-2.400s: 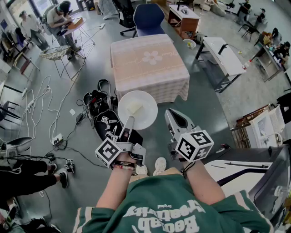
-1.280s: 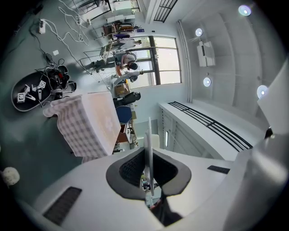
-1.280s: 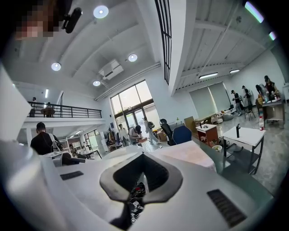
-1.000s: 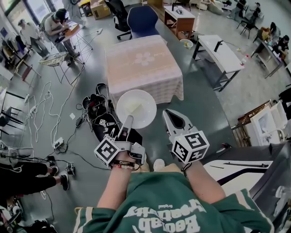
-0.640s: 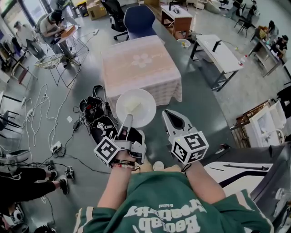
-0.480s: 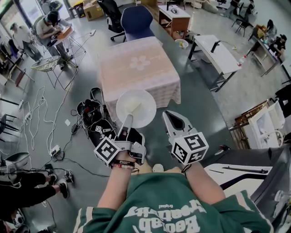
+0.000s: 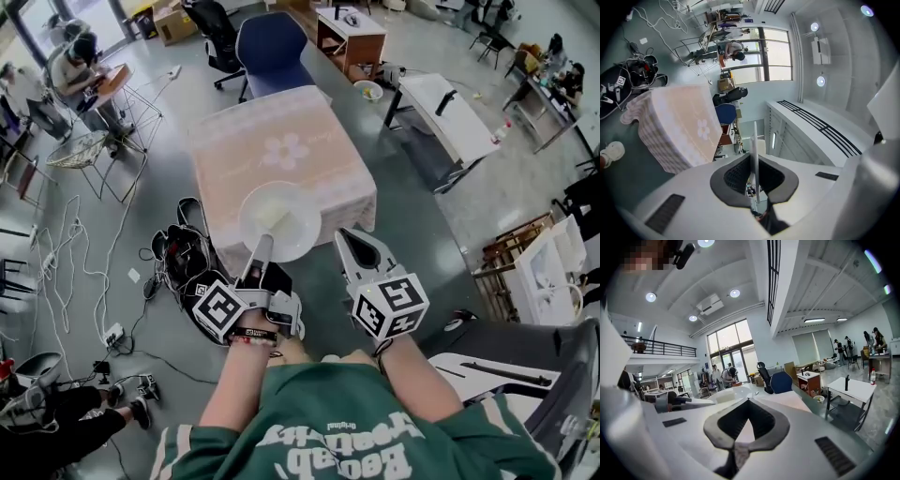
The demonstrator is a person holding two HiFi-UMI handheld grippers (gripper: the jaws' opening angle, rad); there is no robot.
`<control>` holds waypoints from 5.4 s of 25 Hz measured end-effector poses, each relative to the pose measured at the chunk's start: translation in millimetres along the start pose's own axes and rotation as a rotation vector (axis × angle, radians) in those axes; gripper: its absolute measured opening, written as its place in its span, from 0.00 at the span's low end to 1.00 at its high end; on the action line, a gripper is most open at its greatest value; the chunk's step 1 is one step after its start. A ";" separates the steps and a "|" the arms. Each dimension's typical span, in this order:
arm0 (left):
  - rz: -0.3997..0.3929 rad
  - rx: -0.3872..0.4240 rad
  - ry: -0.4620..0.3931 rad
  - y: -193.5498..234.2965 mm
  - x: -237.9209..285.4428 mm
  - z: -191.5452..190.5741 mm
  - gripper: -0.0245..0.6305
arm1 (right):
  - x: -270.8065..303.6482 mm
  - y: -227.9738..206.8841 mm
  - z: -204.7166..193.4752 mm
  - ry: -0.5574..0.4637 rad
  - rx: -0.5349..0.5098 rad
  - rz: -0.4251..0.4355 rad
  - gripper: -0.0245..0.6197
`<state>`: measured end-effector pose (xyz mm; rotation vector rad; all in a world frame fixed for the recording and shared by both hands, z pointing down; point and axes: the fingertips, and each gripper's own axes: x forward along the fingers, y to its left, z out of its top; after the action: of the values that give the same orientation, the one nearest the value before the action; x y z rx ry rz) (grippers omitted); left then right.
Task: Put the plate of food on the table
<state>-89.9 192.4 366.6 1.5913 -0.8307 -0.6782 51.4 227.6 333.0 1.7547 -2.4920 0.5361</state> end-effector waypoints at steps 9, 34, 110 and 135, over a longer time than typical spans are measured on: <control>0.017 -0.017 0.017 16.6 65.2 59.7 0.07 | 85.0 -14.8 17.6 0.020 -0.018 -0.020 0.06; -0.002 -0.072 0.072 35.5 167.9 142.1 0.07 | 209.6 -31.9 46.3 0.035 -0.075 -0.052 0.06; 0.491 -0.227 -0.059 364.9 428.6 187.1 0.08 | 556.9 -232.4 -52.4 0.321 -0.123 0.188 0.06; 0.601 -0.058 -0.053 351.4 406.8 189.0 0.45 | 552.0 -221.9 -46.3 0.308 -0.115 0.204 0.06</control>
<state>-57.1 -278.6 685.5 1.1830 -1.2436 -0.3059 51.7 -323.5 561.7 1.2767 -2.4378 0.6078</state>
